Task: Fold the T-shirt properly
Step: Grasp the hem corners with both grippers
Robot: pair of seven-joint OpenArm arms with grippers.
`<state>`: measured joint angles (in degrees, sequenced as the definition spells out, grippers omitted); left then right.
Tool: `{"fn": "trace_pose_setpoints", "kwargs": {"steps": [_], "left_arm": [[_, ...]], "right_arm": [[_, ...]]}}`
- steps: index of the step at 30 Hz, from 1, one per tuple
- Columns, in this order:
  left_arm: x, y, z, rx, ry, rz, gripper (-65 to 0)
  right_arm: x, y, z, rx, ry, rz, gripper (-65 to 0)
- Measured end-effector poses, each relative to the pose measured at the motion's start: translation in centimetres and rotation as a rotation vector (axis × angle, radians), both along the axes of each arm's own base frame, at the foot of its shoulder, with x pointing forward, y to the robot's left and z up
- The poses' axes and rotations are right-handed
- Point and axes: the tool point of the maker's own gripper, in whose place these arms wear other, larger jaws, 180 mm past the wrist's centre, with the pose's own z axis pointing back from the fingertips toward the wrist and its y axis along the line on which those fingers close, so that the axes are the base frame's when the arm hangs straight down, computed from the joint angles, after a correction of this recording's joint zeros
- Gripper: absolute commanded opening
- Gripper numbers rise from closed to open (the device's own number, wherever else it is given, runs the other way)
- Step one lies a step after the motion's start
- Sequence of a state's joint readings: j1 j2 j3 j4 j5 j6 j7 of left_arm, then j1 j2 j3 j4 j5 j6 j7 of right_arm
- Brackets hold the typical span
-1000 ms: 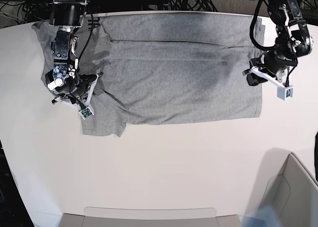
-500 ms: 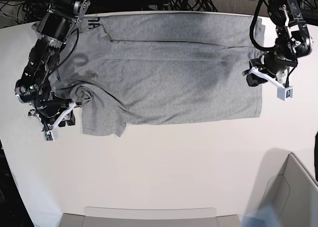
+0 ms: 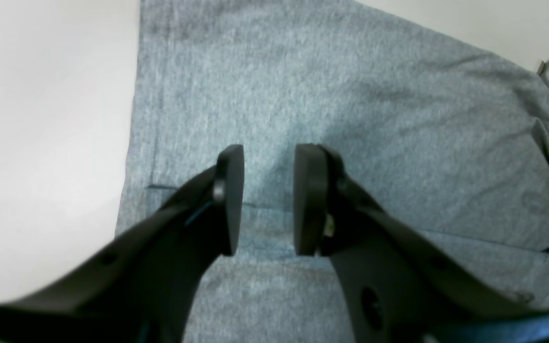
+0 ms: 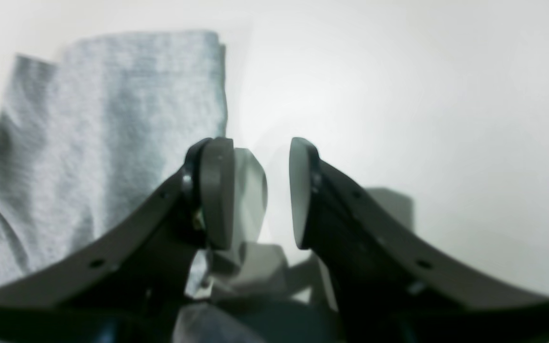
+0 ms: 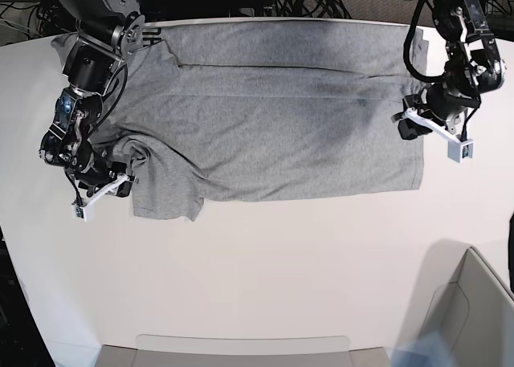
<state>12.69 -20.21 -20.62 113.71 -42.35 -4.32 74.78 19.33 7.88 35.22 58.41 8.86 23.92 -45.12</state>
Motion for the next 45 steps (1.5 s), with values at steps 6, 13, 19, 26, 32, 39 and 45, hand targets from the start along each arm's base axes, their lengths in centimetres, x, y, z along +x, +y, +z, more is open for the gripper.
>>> {"fn": "trace_pose_setpoints", "kwargs": {"steps": [6, 13, 19, 26, 32, 39, 45], "left_arm": [[0.0, 0.0, 0.0, -0.001, -0.001, 0.001, -45.8], [0.5, 0.4, 0.3, 0.005, -0.010, 0.006, -40.7], [3.9, 3.0, 0.7, 0.003, -0.042, 0.057, -39.1], [7.4, 6.9, -2.1, -0.054, -0.023, 0.189, -39.0], [8.5, 9.9, -2.6, -0.046, -0.007, 0.254, -38.9], [10.7, 6.3, -5.9, -0.022, 0.039, 0.141, -38.0], [10.2, 8.6, -8.6, 0.007, 0.097, 0.198, -38.0]], "right_arm": [[1.2, 1.0, -0.5, 0.058, -0.034, -0.018, -46.2], [2.3, 2.9, -0.8, 0.124, -0.039, -0.015, -46.2], [1.8, 3.7, -1.1, 0.146, 0.012, 0.016, -46.2], [1.5, 3.7, -1.3, 0.149, 0.017, 0.017, -46.3], [0.7, 3.2, -1.0, 0.117, 0.001, 0.021, -46.3], [0.5, 3.0, -1.0, 0.102, 0.007, 0.025, -46.3], [0.5, 2.8, -1.0, 0.099, 0.010, 0.025, -46.3]]}}
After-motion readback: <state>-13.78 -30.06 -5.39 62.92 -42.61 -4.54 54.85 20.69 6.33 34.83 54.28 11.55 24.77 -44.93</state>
